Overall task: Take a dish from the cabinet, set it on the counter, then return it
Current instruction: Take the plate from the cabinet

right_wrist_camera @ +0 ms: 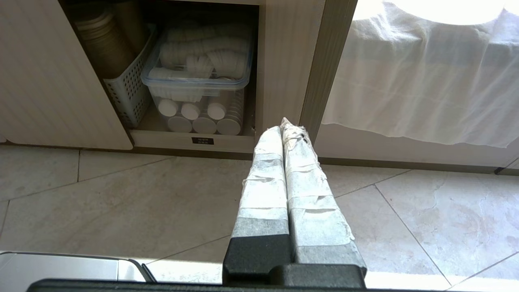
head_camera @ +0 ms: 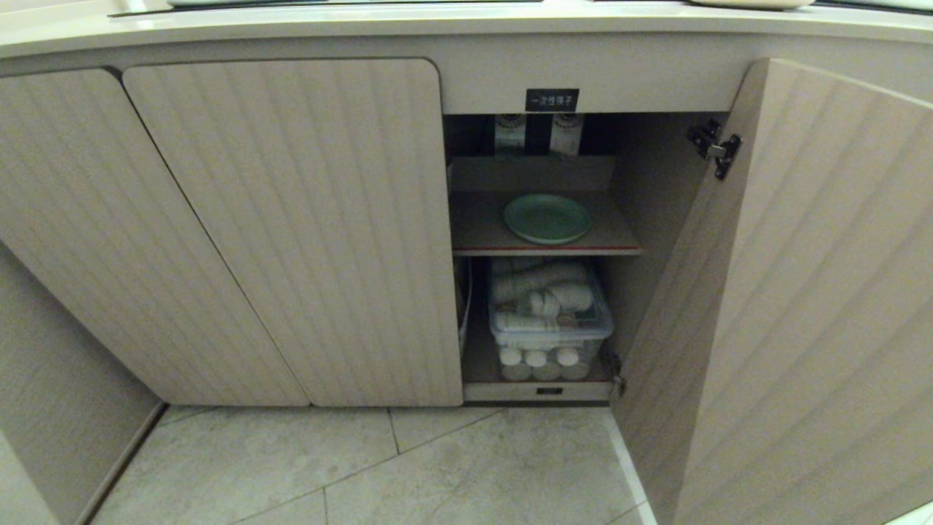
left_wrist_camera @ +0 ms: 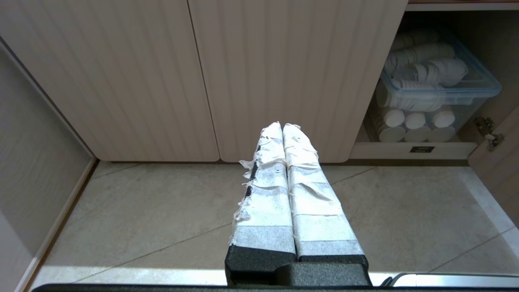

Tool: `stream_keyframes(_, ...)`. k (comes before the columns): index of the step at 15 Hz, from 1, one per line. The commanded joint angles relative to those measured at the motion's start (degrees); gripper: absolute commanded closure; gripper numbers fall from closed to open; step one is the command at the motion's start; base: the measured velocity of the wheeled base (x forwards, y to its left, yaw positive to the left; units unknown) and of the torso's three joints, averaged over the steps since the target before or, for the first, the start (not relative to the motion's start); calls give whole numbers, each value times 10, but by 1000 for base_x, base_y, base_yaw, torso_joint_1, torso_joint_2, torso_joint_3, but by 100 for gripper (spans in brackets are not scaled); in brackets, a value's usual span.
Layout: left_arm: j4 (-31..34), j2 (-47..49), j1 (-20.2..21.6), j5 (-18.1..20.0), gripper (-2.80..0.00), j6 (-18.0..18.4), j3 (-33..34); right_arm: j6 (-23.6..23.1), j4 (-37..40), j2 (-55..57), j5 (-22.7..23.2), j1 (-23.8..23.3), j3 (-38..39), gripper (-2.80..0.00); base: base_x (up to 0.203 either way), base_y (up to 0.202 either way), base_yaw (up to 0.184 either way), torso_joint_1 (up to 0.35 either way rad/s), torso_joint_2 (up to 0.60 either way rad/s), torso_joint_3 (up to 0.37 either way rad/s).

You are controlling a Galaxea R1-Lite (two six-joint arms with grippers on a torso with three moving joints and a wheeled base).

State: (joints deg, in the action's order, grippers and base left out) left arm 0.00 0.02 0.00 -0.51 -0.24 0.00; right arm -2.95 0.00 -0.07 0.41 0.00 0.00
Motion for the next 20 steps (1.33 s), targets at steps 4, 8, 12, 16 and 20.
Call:
stream_keyframes(4, 0, 0, 0, 0, 0, 0, 0, 0, 0, 1, 0, 0, 0, 0, 0, 0, 0, 0, 0, 0)
stream_keyframes(8, 0, 0, 0, 0, 0, 0, 0, 0, 0, 1, 0, 0, 0, 0, 0, 0, 0, 0, 0, 0)
stream_keyframes(12, 0, 0, 0, 0, 0, 0, 0, 0, 0, 1, 0, 0, 0, 0, 0, 0, 0, 0, 0, 0)
stream_keyframes(16, 0, 0, 0, 0, 0, 0, 0, 0, 0, 1, 0, 0, 0, 0, 0, 0, 0, 0, 0, 0)
stream_keyframes(20, 0, 0, 0, 0, 0, 0, 0, 0, 0, 1, 0, 0, 0, 0, 0, 0, 0, 0, 0, 0)
